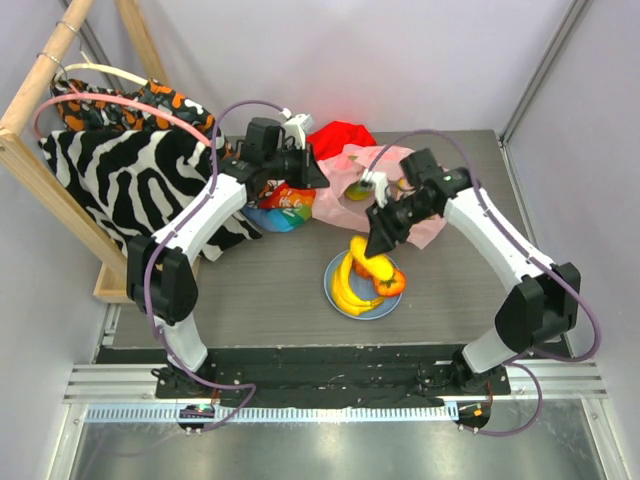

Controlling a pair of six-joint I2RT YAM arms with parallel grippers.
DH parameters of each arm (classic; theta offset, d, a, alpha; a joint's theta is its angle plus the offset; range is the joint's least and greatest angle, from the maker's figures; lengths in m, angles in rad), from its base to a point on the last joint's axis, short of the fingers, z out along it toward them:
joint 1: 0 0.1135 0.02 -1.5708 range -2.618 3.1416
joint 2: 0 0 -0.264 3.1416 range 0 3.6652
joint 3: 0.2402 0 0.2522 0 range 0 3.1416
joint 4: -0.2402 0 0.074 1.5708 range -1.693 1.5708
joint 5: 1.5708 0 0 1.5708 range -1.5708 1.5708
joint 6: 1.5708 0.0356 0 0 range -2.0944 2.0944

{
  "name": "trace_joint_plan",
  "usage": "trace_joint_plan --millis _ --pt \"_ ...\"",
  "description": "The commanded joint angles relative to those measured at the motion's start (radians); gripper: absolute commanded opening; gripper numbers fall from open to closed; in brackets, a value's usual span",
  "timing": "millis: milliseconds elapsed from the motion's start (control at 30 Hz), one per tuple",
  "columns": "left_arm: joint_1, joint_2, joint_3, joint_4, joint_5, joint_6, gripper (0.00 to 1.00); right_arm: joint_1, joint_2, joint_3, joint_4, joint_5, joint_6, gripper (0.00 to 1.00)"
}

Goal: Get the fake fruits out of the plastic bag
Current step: Place the fake fruit on the plate.

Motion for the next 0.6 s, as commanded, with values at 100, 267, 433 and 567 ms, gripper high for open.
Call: trace_joint_plan --millis 100,267,433,567 --pt "-0.004 -0.024 0.022 0.019 -0.004 0.016 0.0 0.14 0.034 -0.08 -0.025 -0.052 0.005 0.01" --pt "-0.004 -0.054 -0.004 0.012 -0.007 0.032 0.0 0.174 0.108 -0.1 0.019 -0.017 0.093 0.02" --pt "-0.003 -0.095 -0.047 0.012 -0.018 0.044 0.0 0.171 0.128 -0.06 0.013 0.093 0.116 0.01" --pt "-0.003 -0.112 -0.058 0.012 -0.018 0.047 0.0 0.164 0.116 -0.077 0.025 0.208 0.182 0.02"
